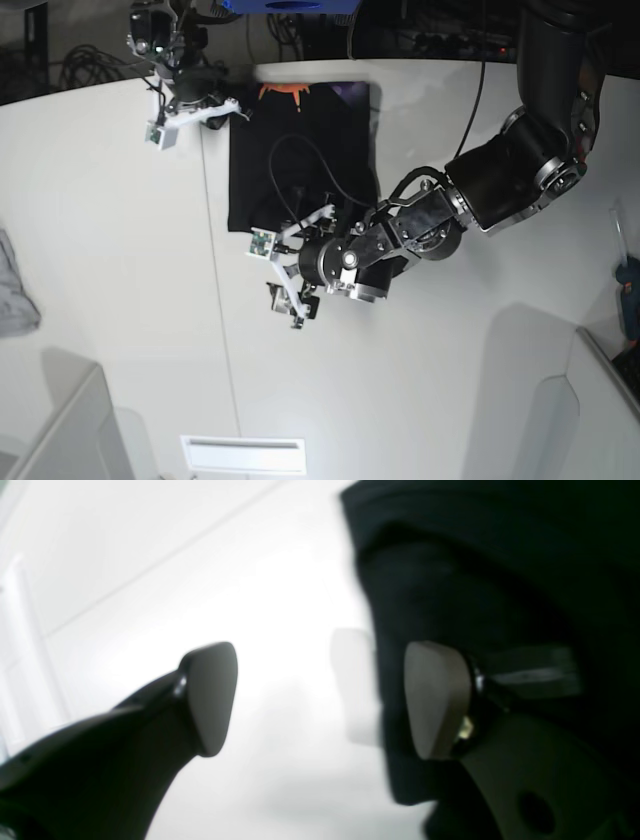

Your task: Fold the T-shirt properly

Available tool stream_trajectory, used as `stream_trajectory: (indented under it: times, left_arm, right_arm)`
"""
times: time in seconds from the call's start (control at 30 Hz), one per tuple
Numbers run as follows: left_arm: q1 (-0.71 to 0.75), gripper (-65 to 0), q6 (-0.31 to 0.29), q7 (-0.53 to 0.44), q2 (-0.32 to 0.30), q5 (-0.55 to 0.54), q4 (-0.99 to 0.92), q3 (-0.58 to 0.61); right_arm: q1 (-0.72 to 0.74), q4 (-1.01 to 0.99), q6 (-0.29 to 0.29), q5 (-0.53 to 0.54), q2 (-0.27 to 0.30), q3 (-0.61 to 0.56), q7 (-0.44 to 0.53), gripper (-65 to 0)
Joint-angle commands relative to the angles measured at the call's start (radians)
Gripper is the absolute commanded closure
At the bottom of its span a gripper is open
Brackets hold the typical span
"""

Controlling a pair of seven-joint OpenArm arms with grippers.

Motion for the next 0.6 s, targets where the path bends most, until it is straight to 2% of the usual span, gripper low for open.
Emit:
stream_trajectory:
  times: [0.0,0.17,0.2,0.27,0.37,0.4,0.57]
  left_arm:
    - [-0.018,-50.0,0.007,-0.011,0.006,-0.007,0.031,-0.047]
    - [0.05,-48.9,0.007,-0.011,0.001,-0.007,0.108,-0.263]
    - [0.069,-46.4,0.007,-0.011,0.0,-0.007,0.135,-0.312]
    - [0.128,-34.6,0.007,-0.011,-0.003,-0.007,0.192,-0.421]
    - [0.228,-5.1,0.007,-0.009,-0.048,-0.007,0.277,-0.575]
    - [0.258,0.0,0.007,-0.009,-0.06,-0.007,0.306,-0.613]
    - [0.468,0.0,0.007,-0.023,-0.15,-0.005,0.448,-0.813]
  right_arm:
    - [-0.005,0.014,-0.011,0.002,0.005,0.007,0.018,0.0]
    - [-0.011,0.015,-0.023,0.002,0.012,0.01,0.106,0.0]
    - [-0.011,0.018,-0.023,0.002,0.012,0.02,0.112,0.0]
    - [-0.011,0.028,-0.021,0.002,0.014,0.05,0.114,0.0]
    - [-0.017,0.066,-0.021,-0.078,0.032,0.064,0.114,0.0]
    - [-0.026,0.08,-0.021,-0.121,0.038,0.063,0.115,0.0]
    - [-0.077,0.117,-0.015,-0.404,0.064,0.063,0.127,0.0]
